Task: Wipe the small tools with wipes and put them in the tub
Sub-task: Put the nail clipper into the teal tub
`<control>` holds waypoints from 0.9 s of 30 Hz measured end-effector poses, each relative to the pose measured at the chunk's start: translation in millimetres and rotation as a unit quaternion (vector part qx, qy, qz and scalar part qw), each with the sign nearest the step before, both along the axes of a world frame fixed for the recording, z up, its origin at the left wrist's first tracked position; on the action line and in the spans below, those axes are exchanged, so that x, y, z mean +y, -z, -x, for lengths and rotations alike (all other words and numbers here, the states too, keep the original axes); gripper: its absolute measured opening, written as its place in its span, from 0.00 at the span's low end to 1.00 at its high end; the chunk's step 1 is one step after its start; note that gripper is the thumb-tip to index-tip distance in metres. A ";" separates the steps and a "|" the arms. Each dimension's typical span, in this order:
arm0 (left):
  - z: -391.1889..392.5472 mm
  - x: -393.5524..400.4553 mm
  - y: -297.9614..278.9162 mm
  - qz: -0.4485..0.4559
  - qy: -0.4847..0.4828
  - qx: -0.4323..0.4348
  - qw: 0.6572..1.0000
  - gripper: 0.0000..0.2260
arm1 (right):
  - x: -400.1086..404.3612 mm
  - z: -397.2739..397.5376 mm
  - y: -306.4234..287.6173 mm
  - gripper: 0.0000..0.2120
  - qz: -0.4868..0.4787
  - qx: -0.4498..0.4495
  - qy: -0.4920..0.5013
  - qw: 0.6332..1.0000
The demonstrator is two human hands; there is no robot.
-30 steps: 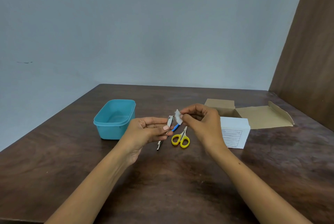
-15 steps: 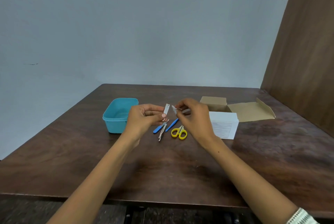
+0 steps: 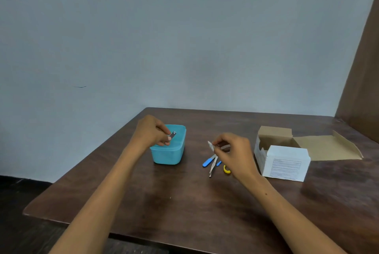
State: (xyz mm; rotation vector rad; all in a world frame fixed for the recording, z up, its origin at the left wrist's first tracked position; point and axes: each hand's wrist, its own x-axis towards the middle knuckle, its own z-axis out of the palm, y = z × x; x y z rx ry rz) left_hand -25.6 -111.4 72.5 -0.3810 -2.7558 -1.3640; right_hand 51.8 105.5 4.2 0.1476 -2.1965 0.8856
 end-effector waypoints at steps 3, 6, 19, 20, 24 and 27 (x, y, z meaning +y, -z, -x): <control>6.2 7.7 8.0 0.052 -0.001 0.015 0.999 0.07 | 1.7 0.7 3.4 0.04 -0.018 -0.018 -0.005 1.000; 7.9 18.5 15.4 0.104 -0.009 0.053 0.993 0.07 | 3.1 -0.3 3.5 0.03 -0.031 -0.041 -0.005 0.999; 11.2 18.9 22.6 0.204 0.010 0.023 0.979 0.10 | 9.3 -4.6 -0.2 0.03 -0.017 -0.053 0.006 0.998; 11.0 16.7 21.9 0.214 0.012 0.017 0.977 0.09 | 9.3 -4.9 -0.5 0.03 -0.019 -0.055 0.005 0.998; 8.0 11.0 18.5 0.237 0.013 0.005 0.971 0.08 | 9.2 -5.9 -0.5 0.03 -0.025 -0.065 0.002 0.998; 7.2 12.1 20.2 0.210 -0.005 0.022 0.977 0.07 | 8.9 -6.9 -0.8 0.02 -0.026 -0.065 0.000 0.998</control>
